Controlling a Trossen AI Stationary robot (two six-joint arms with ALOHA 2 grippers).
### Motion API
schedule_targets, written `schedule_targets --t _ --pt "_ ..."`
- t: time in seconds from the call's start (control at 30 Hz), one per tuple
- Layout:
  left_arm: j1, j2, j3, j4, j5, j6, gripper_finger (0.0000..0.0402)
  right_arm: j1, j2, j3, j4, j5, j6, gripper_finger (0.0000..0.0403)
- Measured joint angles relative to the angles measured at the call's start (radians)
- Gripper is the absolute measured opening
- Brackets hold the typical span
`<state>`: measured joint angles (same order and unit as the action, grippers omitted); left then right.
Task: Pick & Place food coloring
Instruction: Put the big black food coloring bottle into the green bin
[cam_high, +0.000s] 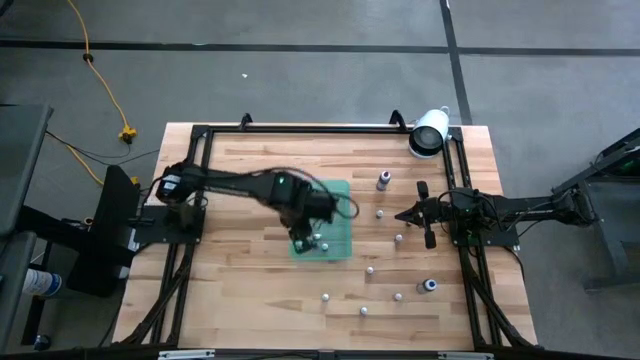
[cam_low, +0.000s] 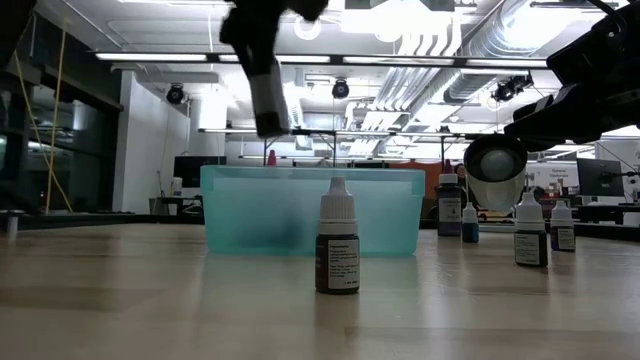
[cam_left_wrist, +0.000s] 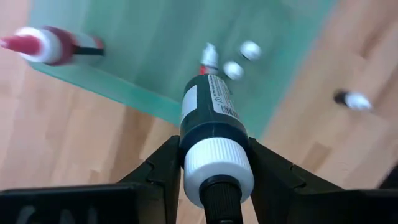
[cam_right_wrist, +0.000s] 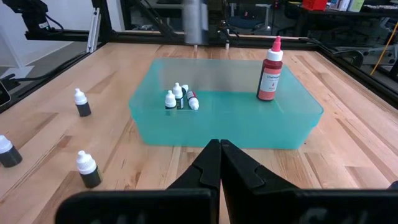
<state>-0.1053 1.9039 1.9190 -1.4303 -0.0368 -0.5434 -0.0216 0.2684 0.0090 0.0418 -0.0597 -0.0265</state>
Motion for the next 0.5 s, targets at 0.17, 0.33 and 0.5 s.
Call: schedule_targets --t 0.17,0.33,0.5 --pt "0.084 0.053 0.0 0.001 0.035 0.018 0.0131 0.0 0.0 0.0 0.0 0.0 0.0 0.0" --pt "0.143 0.118 0.0 0.019 0.058 0.024 0.0131 0.0 0.0 0.0 0.0 0.0 0.0 0.0" --pt "0.184 0.145 -0.001 0.085 0.107 0.037 0.0131 0.0 0.0 0.0 0.0 0.0 0.0 0.0"
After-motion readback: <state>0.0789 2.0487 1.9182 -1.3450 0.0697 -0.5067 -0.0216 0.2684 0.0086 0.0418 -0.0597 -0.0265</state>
